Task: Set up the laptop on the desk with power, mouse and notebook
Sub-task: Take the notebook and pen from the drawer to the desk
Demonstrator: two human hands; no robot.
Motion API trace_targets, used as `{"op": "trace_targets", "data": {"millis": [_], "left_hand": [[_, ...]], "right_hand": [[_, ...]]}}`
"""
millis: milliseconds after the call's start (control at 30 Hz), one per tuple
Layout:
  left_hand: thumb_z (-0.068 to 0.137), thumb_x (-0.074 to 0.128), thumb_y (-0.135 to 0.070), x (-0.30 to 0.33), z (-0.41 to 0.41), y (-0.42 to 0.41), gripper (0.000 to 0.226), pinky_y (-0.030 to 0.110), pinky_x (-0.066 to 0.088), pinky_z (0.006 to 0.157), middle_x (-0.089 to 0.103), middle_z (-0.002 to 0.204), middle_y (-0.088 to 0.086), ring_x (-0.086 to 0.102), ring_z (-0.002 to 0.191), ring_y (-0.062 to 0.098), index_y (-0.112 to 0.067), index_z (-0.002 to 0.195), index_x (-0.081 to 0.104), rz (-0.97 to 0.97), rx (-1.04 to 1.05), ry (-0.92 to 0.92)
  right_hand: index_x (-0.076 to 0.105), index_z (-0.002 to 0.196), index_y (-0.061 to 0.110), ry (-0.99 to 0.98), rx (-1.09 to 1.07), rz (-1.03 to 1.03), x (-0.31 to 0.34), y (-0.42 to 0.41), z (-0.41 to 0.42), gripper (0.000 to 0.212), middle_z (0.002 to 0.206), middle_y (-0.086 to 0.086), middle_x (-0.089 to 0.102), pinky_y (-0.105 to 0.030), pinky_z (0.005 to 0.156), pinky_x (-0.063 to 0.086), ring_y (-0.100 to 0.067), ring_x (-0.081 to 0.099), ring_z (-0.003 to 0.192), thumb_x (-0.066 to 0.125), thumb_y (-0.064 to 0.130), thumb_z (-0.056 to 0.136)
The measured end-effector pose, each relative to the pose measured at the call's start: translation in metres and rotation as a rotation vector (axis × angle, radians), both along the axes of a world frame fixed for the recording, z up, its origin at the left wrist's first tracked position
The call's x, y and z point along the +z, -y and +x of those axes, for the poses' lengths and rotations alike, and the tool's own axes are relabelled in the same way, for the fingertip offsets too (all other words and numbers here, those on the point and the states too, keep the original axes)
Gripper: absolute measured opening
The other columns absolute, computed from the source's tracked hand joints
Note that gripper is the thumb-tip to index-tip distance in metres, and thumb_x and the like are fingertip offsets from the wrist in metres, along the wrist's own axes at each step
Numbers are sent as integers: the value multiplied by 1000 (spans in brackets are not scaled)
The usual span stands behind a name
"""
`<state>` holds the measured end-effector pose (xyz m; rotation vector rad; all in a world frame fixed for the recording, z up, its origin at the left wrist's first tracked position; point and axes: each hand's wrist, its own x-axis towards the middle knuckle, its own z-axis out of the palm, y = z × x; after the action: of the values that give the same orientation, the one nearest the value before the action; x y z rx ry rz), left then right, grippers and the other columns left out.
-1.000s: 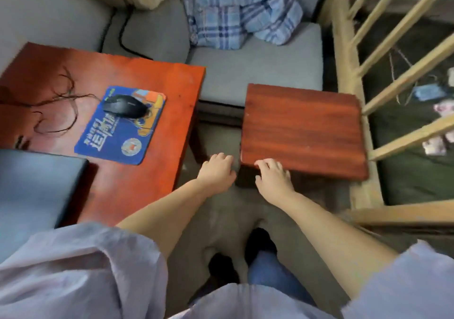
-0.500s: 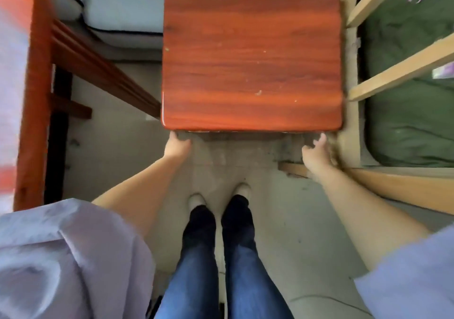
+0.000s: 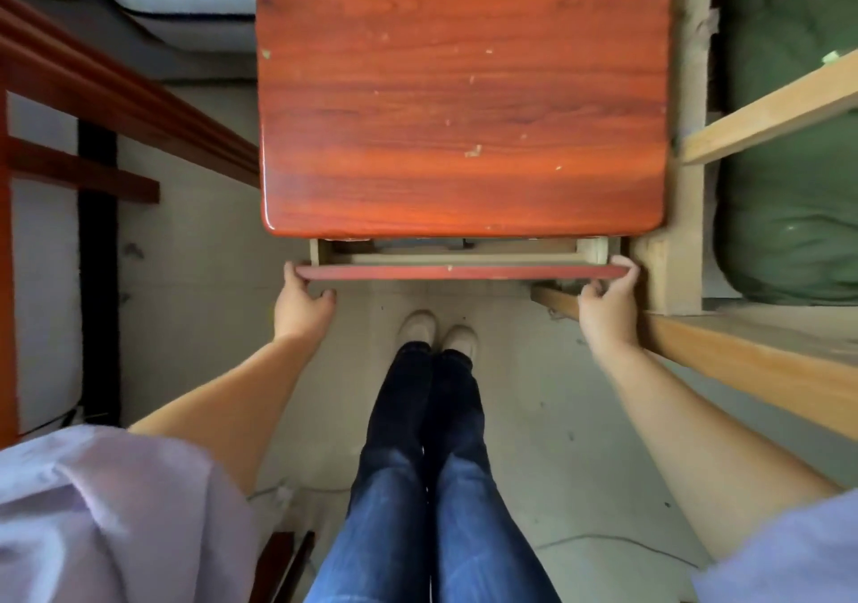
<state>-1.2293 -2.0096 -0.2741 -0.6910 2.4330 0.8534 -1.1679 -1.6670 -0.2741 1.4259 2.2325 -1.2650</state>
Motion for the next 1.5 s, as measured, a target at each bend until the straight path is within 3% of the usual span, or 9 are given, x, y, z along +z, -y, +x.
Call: {"op": "trace_targets", "data": {"millis": [133,433,567,733,867,967,1067,1267,1500], "left_hand": [[86,55,-9,-3,38,12,42,27,38,76,62,116,16,59,95,27,-13,126,44,28,-3,46],[89,44,-7,-33,45,9,31,35,40,69,60,96,13,60,92,39,-11,120,41,-42,-118,233],[84,43,0,-23,42,2,55,46,44,95,48,131,18,48,117,40,-12,136,31,-54,-118,226],[69,47,7,3,43,-15,57,50,39,90,46,117,22,42,110,41,-5,125,42,-204,-170,-36],[79,45,2,11,28,-32,40,42,41,84,51,115,17,46,108,34,-5,118,47,-41,-239,-68],[84,43,-5,1,5,-52,35,36,43,80,53,120,12,53,106,31,-10,118,47,97,-248,41],[89,45,-10,-20,-24,-68,38,41,47,87,53,124,17,56,107,34,-7,127,43,132,-122,146],[88,53,-16,-43,-55,-75,10,35,46,78,59,91,6,58,93,29,-21,78,52,175,114,167],[83,62,-12,-37,-60,-66,29,46,41,103,58,118,5,51,111,25,-16,111,54,513,310,322]], "right_hand": [[37,131,23,-102,-291,-292,-9,11,37,47,122,-6,51,-36,97,48,-9,58,97,40,-4,93],[30,140,23,-19,-437,-415,-35,13,51,66,131,-4,46,-32,95,48,-16,55,109,36,-16,87],[21,143,26,58,-406,-389,-28,18,48,65,135,-7,47,-36,92,50,-22,58,108,39,-9,91],[18,143,18,275,-60,-22,2,45,32,54,93,-11,59,-32,62,40,-22,53,66,36,8,93],[43,129,18,112,506,190,22,74,14,39,57,0,51,-25,42,27,-20,47,48,41,11,91],[54,121,16,67,812,164,13,87,-13,33,102,-6,67,-28,61,42,-26,60,90,40,8,92],[50,128,16,204,1034,80,-12,95,-36,42,132,-4,52,-34,87,43,-25,49,116,36,1,91],[51,120,15,318,1313,255,-45,95,-48,44,123,-8,49,-40,98,35,-28,43,116,44,-4,81],[49,103,16,203,1312,146,-34,85,-44,11,111,-8,54,-39,84,39,-27,46,103,47,18,93]]}}
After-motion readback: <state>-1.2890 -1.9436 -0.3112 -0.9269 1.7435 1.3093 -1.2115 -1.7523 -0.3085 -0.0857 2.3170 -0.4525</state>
